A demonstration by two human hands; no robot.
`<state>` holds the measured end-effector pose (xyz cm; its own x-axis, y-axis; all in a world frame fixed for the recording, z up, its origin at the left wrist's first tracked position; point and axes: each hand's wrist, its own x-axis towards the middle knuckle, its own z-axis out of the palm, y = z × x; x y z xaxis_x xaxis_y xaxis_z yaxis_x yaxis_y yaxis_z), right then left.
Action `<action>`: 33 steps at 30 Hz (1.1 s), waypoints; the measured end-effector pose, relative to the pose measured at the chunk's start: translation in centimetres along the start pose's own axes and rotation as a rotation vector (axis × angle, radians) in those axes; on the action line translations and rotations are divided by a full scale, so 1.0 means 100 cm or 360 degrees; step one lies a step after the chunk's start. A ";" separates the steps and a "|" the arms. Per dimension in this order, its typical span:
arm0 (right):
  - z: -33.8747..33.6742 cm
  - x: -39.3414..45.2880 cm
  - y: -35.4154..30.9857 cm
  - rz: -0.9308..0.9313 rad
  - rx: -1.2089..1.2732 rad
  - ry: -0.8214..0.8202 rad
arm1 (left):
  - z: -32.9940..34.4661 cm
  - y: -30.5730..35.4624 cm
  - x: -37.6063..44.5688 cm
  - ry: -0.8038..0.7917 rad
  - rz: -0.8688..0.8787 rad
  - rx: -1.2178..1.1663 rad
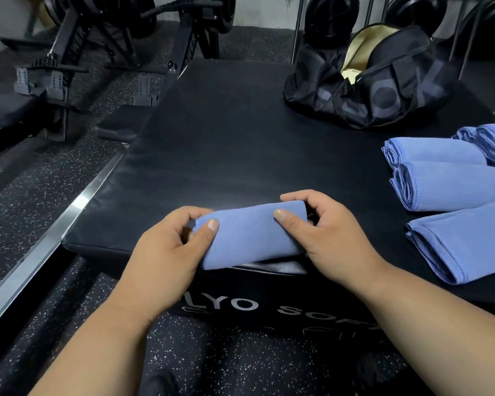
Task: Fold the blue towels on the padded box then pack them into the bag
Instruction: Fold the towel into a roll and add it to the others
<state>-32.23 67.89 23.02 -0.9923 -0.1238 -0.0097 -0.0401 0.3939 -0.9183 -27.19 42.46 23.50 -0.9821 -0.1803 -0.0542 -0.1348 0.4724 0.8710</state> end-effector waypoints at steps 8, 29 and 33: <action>0.007 0.012 -0.005 0.0123 -0.0642 0.0034 | 0.011 0.007 0.008 0.0237 -0.0229 0.0322; -0.029 -0.016 -0.007 0.0009 0.0215 -0.0134 | 0.021 0.023 -0.016 -0.0066 0.0018 0.0456; -0.048 -0.024 -0.006 -0.0029 0.0711 -0.0249 | 0.028 0.031 -0.020 -0.0251 -0.0060 -0.0083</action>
<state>-30.43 72.32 25.52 -0.9609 -0.2762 -0.0203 0.0314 -0.0355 -0.9989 -25.98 46.70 24.96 -0.9854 -0.0578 -0.1599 -0.1693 0.4219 0.8907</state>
